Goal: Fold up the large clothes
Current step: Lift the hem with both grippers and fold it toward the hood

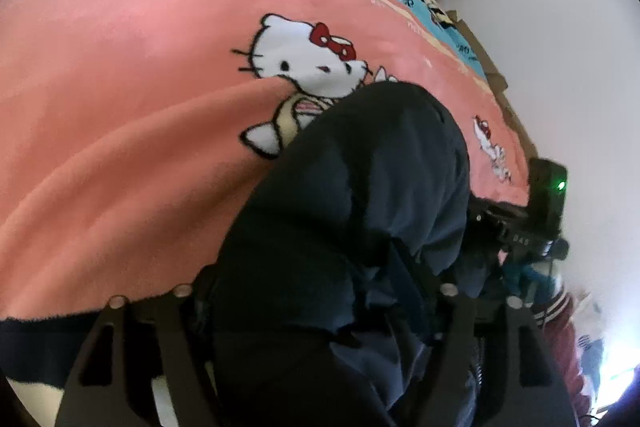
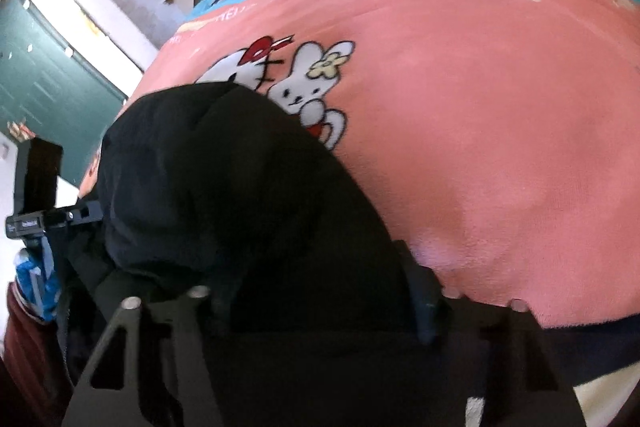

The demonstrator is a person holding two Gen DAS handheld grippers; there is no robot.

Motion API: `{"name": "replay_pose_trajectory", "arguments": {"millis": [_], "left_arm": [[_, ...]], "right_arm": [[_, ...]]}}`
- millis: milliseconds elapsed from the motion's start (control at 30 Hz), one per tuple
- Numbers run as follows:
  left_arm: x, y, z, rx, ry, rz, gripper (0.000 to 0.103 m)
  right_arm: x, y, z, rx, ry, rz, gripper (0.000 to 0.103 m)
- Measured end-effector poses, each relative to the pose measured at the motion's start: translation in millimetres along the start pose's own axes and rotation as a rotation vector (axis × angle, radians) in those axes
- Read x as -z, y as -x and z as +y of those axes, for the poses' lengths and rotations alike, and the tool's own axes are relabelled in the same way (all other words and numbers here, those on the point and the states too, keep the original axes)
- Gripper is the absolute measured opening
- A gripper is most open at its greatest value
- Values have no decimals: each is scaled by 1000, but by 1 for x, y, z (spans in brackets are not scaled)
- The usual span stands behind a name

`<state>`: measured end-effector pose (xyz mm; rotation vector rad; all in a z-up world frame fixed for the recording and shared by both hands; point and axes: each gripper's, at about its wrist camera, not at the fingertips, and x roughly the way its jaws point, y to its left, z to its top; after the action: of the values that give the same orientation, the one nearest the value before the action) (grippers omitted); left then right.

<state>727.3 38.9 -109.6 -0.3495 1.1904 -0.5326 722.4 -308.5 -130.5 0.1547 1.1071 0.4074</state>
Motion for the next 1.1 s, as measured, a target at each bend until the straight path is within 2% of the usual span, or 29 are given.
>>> {"name": "replay_pose_trajectory", "arguments": {"millis": [33,100,200,267,467,667,900,1100], "left_arm": [[2,0,-5,-23,-21,-5,54],[3,3,-15,-47,-54,-16,36],[6,11,-32,-96,-109,-27,23],[12,19,-46,-116,-146,-37,20],[46,71,-88,-113,-271,-79,17],[99,129,-126,-105,-368,-132,16],[187,165,-153,-79,-473,-179,16],[249,168,-156,-62,-495,-223,16]], "right_arm": [[0,1,3,7,12,-3,45],[-1,6,12,28,40,-15,27],[2,17,30,95,116,-32,16],[7,31,44,135,156,-57,14],[38,104,69,137,232,-144,11],[97,177,104,136,312,-213,10],[183,216,125,126,285,-294,9],[243,218,129,120,227,-341,9]]}}
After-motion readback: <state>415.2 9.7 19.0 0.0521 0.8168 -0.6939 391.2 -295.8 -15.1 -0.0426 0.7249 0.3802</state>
